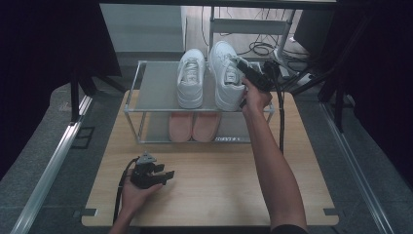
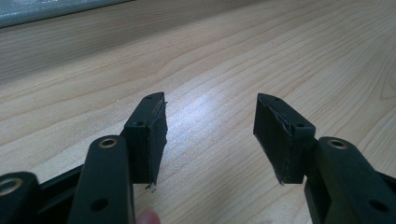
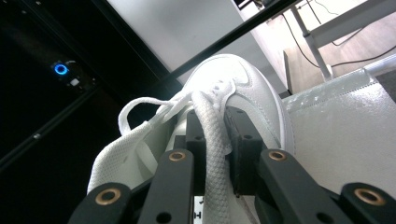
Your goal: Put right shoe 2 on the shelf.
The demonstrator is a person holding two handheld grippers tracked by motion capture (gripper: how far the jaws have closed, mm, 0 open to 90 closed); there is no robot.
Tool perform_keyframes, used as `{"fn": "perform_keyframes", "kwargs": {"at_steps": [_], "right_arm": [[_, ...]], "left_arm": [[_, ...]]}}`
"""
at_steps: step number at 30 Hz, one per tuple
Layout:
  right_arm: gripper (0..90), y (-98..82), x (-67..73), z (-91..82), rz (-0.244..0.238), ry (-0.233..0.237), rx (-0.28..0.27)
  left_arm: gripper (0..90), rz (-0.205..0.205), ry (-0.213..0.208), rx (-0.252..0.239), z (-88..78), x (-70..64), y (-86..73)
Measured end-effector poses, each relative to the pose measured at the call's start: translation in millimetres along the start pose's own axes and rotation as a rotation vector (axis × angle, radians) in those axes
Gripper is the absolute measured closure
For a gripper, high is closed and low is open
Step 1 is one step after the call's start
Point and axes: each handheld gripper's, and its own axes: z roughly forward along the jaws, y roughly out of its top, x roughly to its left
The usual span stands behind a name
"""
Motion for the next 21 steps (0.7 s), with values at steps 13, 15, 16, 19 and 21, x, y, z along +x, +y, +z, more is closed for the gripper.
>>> {"fn": "perform_keyframes", "kwargs": {"at_steps": [13, 15, 16, 19, 21], "right_arm": [[79.3, -2.8, 8.2, 18.9, -0.026, -0.051, 0.014], [79.0, -4.2, 6.9, 21.6, -0.023, -0.058, 0.018], [78.5, -4.9, 6.4, 22.8, -0.022, -0.064, 0.021], [77.0, -7.5, 4.1, 27.9, -0.016, -0.078, 0.031], [76.2, -7.0, 2.9, 29.6, -0.018, -0.090, 0.033]], "left_arm": [[44.8, -0.007, 0.003, -0.006, -2.6, 2.5, 0.0], [44.8, -0.006, 0.003, -0.007, -2.7, 2.5, 0.0], [44.8, -0.006, 0.003, -0.006, -2.8, 2.4, 0.0], [44.8, -0.006, 0.002, -0.005, -2.3, 2.2, -0.1], [44.8, -0.006, 0.002, -0.005, -2.3, 2.3, -0.1]]}}
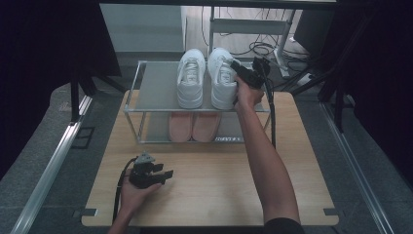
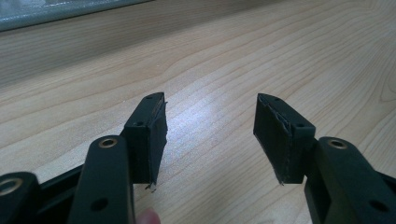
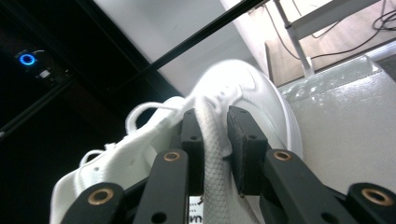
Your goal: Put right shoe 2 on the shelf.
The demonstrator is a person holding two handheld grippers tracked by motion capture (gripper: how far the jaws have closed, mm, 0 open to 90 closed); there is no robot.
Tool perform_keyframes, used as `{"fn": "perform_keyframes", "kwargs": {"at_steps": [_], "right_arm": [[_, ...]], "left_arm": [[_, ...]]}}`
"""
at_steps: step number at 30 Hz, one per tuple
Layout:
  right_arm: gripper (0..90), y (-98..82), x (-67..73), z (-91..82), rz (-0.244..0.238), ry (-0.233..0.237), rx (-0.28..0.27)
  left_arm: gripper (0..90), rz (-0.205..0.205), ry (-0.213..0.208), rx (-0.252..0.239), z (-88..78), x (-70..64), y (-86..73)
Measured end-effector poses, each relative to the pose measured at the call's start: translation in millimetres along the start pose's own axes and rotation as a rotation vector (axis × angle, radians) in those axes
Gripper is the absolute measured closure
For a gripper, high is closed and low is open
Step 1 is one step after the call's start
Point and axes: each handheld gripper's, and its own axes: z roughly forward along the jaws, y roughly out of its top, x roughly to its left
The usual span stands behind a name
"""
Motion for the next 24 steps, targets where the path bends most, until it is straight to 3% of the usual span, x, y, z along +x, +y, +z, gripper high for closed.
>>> {"fn": "perform_keyframes", "kwargs": {"at_steps": [3, 9, 12, 16, 24], "right_arm": [[75.2, 1.5, -0.3, 4.3, -0.001, 0.023, 0.007], [74.0, 3.0, 6.0, 7.5, -0.063, 0.023, 0.033], [68.4, 5.6, 2.6, 5.2, -0.069, 0.042, 0.051], [65.2, 8.7, -3.3, -3.5, -0.052, 0.097, 0.039], [68.0, 9.6, -12.3, -34.8, -0.118, 0.142, 0.025]], "left_arm": [[44.8, 0.000, 0.000, 0.001, 0.4, 0.3, -0.2], [44.8, 0.003, 0.000, 0.000, 0.4, -0.8, -0.1], [44.8, 0.005, 0.000, 0.002, 0.7, -1.0, -0.2], [44.8, 0.005, 0.001, 0.003, 1.0, -1.4, -0.1], [44.8, 0.006, 0.003, 0.000, 0.8, -1.9, -0.1]]}}
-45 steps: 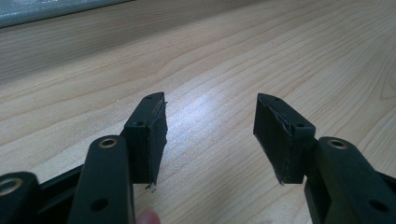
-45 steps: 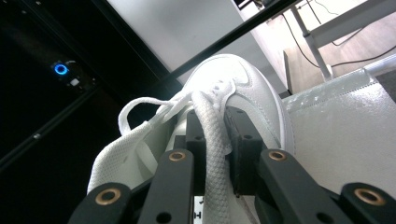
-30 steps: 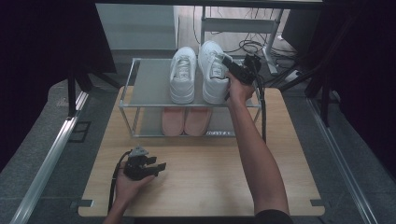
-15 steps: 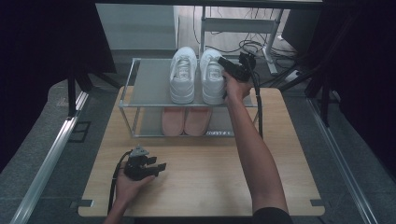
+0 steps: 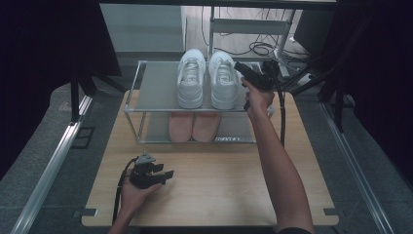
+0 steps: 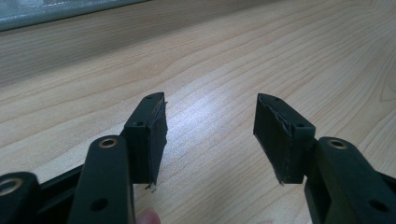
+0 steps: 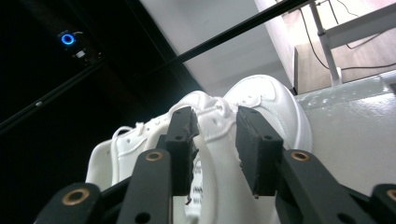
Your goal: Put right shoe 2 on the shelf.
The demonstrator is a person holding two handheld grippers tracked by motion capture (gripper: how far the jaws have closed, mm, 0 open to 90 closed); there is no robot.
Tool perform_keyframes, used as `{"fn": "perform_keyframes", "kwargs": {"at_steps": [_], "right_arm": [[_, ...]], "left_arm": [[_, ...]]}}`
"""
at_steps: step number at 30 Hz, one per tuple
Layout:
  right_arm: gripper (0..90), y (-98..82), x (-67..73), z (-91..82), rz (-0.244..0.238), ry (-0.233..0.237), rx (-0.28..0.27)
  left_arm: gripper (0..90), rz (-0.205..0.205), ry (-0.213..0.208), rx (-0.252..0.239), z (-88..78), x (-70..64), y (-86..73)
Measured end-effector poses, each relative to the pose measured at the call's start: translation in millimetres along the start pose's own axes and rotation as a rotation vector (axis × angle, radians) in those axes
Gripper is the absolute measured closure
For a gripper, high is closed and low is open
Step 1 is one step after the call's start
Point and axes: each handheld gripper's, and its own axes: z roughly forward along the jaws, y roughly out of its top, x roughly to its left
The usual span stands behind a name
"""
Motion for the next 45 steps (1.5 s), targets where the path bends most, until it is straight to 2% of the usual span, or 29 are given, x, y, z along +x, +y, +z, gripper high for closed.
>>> {"fn": "perform_keyframes", "kwargs": {"at_steps": [3, 9, 14, 22, 27, 35, 45], "right_arm": [[72.4, -2.7, -4.8, -12.1, -0.004, 0.026, 0.015], [80.5, -11.7, -14.7, -31.6, -0.043, 0.014, 0.044], [86.9, -24.5, -20.5, -38.8, -0.067, 0.010, 0.077], [89.2, -43.1, -23.0, -36.1, -0.086, 0.008, 0.135], [89.5, -49.6, -19.0, -31.9, -0.094, 0.019, 0.162], [89.6, -51.7, -16.0, -31.0, -0.088, 0.017, 0.151], [89.6, -57.6, -3.8, -22.0, -0.086, 0.054, 0.172]], "left_arm": [[44.8, -0.001, -0.002, 0.003, 0.4, -1.4, 0.0], [44.8, 0.006, 0.001, 0.009, 1.5, -2.6, -0.2], [44.8, 0.003, 0.005, 0.011, 1.5, -2.6, -0.2], [44.8, 0.002, 0.003, 0.012, 1.5, -3.4, -0.3], [44.8, 0.004, 0.006, 0.010, 0.3, -2.5, -0.2], [44.8, 0.003, 0.004, 0.010, 1.2, -3.7, -0.2], [44.8, 0.005, 0.005, 0.008, -0.5, -2.8, 0.0]]}}
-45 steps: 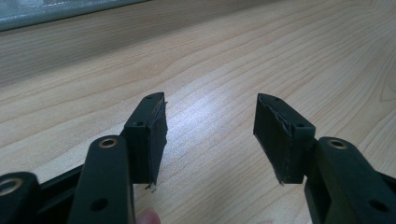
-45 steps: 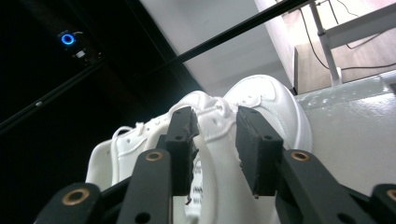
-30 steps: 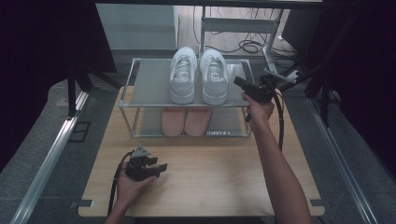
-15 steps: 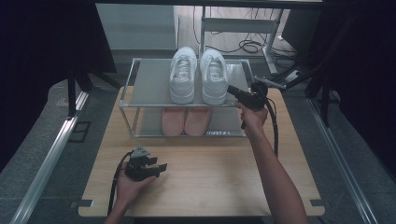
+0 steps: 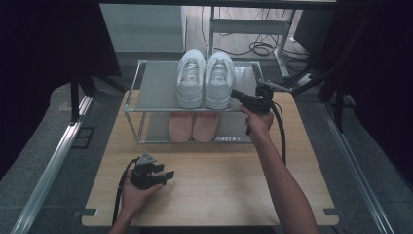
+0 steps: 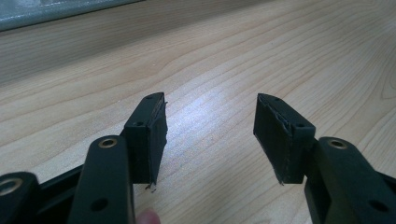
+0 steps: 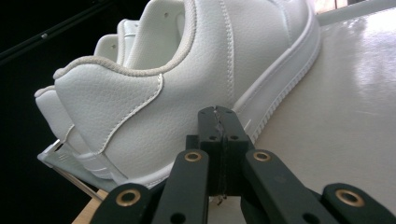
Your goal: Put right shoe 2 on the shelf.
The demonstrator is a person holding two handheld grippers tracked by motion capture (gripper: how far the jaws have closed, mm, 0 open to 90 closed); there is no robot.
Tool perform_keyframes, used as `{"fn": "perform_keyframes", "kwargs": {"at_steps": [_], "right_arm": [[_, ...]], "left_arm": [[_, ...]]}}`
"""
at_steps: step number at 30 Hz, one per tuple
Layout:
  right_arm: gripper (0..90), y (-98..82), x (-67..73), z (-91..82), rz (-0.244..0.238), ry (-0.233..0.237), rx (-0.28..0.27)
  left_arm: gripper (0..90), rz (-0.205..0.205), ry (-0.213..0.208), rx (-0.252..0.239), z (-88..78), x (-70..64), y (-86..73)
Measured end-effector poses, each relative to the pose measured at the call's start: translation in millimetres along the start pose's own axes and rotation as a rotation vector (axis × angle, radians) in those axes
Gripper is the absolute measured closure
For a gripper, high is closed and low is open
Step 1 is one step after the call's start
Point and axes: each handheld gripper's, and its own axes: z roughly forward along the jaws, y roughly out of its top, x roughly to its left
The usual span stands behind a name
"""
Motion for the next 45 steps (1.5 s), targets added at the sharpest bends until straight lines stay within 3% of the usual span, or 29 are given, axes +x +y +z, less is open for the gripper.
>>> {"fn": "perform_keyframes", "kwargs": {"at_steps": [10, 19, 31, 45], "right_arm": [[89.5, -3.2, 0.2, 3.0, 0.027, 0.025, -0.003], [89.1, -2.7, -0.9, -0.3, 0.011, 0.025, -0.007], [71.4, -1.4, -5.0, -23.2, -0.045, 0.040, -0.059], [66.2, -15.4, -15.5, -59.0, -0.056, 0.052, -0.103]], "left_arm": [[44.8, -0.015, -0.005, -0.010, -1.5, 2.4, 0.3], [44.7, -0.011, -0.006, -0.020, -5.2, 0.9, 4.2], [44.7, -0.018, 0.001, -0.024, -8.1, 1.7, 1.5], [44.5, -0.014, 0.011, -0.027, -14.8, -3.3, -3.4]]}}
